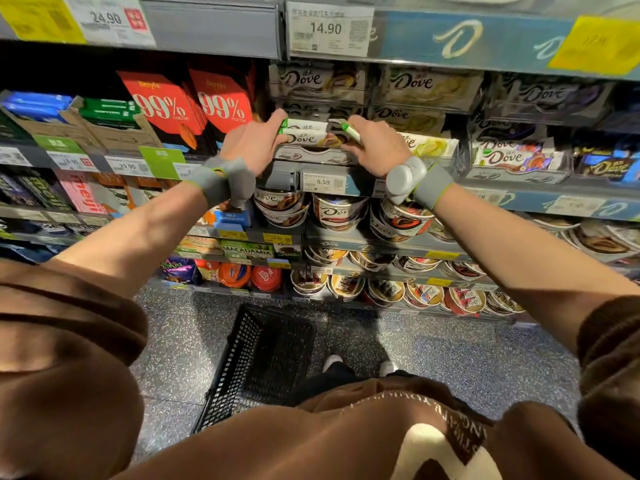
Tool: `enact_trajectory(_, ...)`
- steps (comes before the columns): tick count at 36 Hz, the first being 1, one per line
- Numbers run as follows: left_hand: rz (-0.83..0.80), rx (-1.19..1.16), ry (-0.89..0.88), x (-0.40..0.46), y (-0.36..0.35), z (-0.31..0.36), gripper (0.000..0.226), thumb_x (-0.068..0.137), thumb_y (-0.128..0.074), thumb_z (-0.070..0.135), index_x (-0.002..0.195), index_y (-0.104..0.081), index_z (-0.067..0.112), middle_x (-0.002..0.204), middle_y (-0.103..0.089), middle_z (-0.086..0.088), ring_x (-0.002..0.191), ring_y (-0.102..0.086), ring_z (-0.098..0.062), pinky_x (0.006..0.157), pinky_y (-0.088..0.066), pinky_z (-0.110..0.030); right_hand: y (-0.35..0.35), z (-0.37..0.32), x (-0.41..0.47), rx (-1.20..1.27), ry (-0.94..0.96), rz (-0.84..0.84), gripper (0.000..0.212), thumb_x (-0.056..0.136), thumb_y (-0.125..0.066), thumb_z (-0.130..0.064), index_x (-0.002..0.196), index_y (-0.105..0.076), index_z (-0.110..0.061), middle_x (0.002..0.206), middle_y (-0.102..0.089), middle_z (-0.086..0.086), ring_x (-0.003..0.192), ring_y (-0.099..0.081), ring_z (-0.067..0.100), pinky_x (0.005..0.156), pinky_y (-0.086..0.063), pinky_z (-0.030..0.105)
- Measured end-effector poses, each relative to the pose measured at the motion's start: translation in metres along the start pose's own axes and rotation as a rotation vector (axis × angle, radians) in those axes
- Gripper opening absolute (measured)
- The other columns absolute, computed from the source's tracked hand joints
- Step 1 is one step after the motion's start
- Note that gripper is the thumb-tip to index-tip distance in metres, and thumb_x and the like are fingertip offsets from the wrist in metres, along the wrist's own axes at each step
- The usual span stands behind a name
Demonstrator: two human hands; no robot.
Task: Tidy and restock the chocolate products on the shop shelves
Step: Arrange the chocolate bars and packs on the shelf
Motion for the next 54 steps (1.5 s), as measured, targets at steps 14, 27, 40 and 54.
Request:
enact_trajectory(14, 0.038, -0.058, 0.068, -0.005, 0.003, 0.003, 0.033, 0.101, -0.04, 0.032, 0.131, -0.041, 0.016, 0.103, -0.061, -0.03, 0.094, -0.057, -0.046, 0.067, -0.036, -0.041, -0.002, 0.004, 0.005, 0.002, -0.083, 0.022, 0.036, 0.091, -0.058, -0.032, 0.123, -0.051, -0.017, 0.114, -0.063, 0.016, 0.104, -0.058, 0.039, 0.076, -0.047, 0.043)
enact_trajectory(27, 0.129, -0.133, 0.102, -0.003, 0.004, 0.005, 0.037, 0.096, -0.051, 0.023, 0.129, -0.042, 0.011, 0.114, -0.055, -0.02, 0.102, -0.055, -0.041, 0.082, -0.046, -0.049, 0.001, 0.008, 0.004, 0.102, -0.156, 0.005, 0.045, 0.095, -0.052, -0.037, 0.125, -0.045, -0.005, 0.118, -0.058, 0.019, 0.105, -0.058, 0.038, 0.083, -0.05, 0.044)
enact_trajectory(40, 0.197, -0.054, 0.149, 0.006, 0.003, -0.003, 0.025, 0.09, -0.043, -0.001, 0.105, -0.062, 0.001, 0.109, -0.053, -0.021, 0.094, -0.058, -0.042, 0.076, -0.044, -0.048, 0.001, 0.005, 0.002, 0.172, -0.107, 0.031, 0.033, 0.092, -0.059, -0.033, 0.116, -0.051, -0.012, 0.114, -0.062, 0.015, 0.101, -0.058, 0.036, 0.081, -0.05, 0.042)
enact_trajectory(54, 0.259, -0.195, 0.171, -0.008, 0.015, 0.001, 0.027, 0.094, -0.048, 0.023, 0.112, -0.06, 0.007, 0.113, -0.056, -0.018, 0.103, -0.055, -0.038, 0.081, -0.045, -0.045, 0.026, 0.046, -0.047, 0.988, -0.252, -0.08, 0.033, 0.098, -0.051, -0.026, 0.071, -0.047, -0.008, 0.045, -0.052, 0.003, 0.038, -0.048, 0.018, 0.038, -0.04, 0.023)
Point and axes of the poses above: each hand's wrist, its own x-axis towards the middle knuckle, its own y-axis out of the back of the hand, z = x × y, the point moved 9 cm from there along x, towards the middle knuckle
